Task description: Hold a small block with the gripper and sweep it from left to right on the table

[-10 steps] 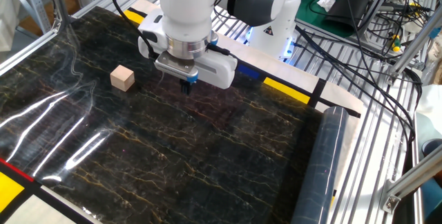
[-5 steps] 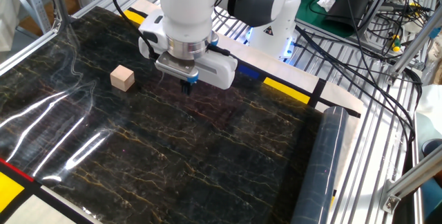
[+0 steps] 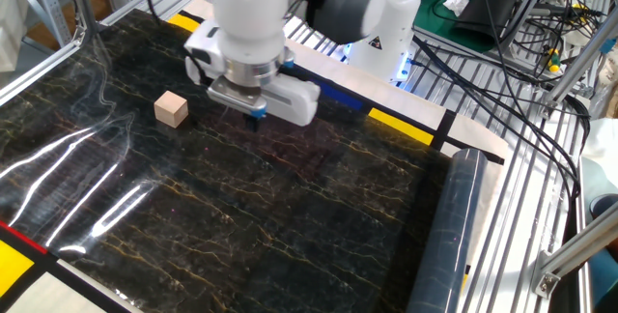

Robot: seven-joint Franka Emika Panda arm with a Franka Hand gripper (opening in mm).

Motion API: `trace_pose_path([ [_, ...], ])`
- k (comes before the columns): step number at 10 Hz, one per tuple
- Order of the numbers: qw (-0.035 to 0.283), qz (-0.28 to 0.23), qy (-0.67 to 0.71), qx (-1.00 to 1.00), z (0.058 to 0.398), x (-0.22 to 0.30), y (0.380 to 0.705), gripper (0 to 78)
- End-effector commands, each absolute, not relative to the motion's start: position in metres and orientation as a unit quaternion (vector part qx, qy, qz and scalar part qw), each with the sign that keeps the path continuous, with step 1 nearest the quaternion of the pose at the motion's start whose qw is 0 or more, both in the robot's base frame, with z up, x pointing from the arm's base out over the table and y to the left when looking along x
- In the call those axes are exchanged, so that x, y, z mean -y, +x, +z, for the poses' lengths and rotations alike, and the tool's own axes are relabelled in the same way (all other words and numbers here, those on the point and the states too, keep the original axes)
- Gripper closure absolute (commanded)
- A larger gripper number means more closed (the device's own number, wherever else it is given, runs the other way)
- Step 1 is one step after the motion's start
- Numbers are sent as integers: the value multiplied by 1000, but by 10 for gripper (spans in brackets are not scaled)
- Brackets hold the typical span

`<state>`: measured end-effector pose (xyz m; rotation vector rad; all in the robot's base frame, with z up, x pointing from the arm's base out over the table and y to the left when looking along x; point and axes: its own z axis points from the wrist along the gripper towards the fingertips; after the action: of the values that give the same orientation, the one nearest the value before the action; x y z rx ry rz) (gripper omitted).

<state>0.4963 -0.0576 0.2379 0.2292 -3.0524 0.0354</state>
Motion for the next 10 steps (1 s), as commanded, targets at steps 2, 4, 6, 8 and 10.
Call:
trace_pose_path([
  [2, 53, 21, 79, 995, 204, 112, 480, 776],
  [4, 51, 84, 64, 993, 200, 115, 477, 776],
  [6, 42, 92, 77, 992, 199, 115, 477, 776],
  [8, 40, 68, 85, 993, 198, 117, 479, 776],
  [10, 50, 1, 102, 994, 200, 132, 492, 776],
])
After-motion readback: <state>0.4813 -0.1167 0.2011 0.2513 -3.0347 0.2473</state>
